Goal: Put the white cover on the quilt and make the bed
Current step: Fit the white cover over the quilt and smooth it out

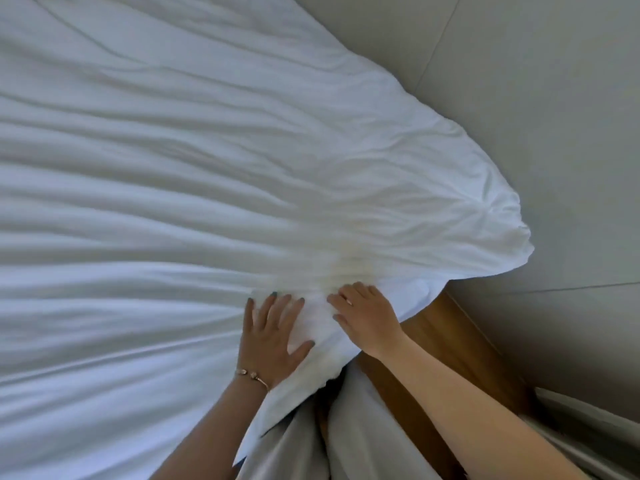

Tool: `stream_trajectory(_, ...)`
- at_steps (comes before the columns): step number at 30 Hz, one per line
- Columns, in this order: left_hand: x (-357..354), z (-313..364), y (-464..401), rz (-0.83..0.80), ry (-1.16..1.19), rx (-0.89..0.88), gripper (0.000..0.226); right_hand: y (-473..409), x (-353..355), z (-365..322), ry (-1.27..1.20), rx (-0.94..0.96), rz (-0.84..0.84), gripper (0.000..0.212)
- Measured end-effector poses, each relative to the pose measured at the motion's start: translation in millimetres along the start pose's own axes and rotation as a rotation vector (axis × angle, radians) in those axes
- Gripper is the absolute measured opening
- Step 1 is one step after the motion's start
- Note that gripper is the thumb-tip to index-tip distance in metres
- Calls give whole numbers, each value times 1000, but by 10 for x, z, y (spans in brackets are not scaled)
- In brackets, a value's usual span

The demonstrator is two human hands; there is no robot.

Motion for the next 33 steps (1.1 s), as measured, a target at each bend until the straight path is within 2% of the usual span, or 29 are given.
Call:
stream_trajectory(2, -108, -9, 268, 9, -46, 71, 84, 7, -127, 164, 40, -128, -148, 78)
stream_trajectory(4, -136, -19, 310, -11, -66, 133, 84, -25, -177, 308, 52, -141, -196, 88)
stream_trajectory(5, -141, -13, 282, -2, -66, 162, 75, -53, -193, 356, 43, -105, -204, 81)
stream_trajectory(8, -38, 33, 218, 27, 14, 285, 31, -46, -86, 502, 8, -18, -102, 39)
stream_trajectory(10, 9, -19, 238, 16, 92, 369, 11, -6, -47, 588, -29, 17, -81, 31)
stream_trajectory(15, 39, -45, 347, 15, 254, 337, 17, 47, -26, 683, -86, 17, -100, 29)
stream_trajectory(17, 43, -84, 358, 23, 351, 412, 15, 52, -27, 705, -102, -30, -120, 30)
stream_trajectory(20, 59, -148, 408, 59, 479, 534, 11, -81, 41, 695, -134, -19, -108, 5)
stream_trajectory(22, 75, -138, 466, 72, 526, 535, 5, -179, 77, 702, -180, -21, -175, 6)
stream_trajectory(25, 138, -82, 530, 84, 488, 490, 5, -190, 80, 690, -141, -20, -315, 21)
stream_trajectory(28, 200, -83, 546, 78, 429, 502, 9, -227, 117, 611, -2, 57, -321, 5)
stream_trajectory(31, 245, -147, 530, 9, 378, 549, 13, -273, 228, 600, 20, 33, -357, 13)
stream_trajectory(33, 280, -170, 480, -17, 375, 524, 12, -247, 361, 640, 10, -4, -318, 14)
Point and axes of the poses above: each hand's wrist, its own y-axis away from the middle knuckle, its own x-axis out of the back of the hand, z = x × y, the point moved 7 cm from there along -y, towards the middle knuckle, and after that the axes turned 3 degrees about x, right-handed, at the moved point
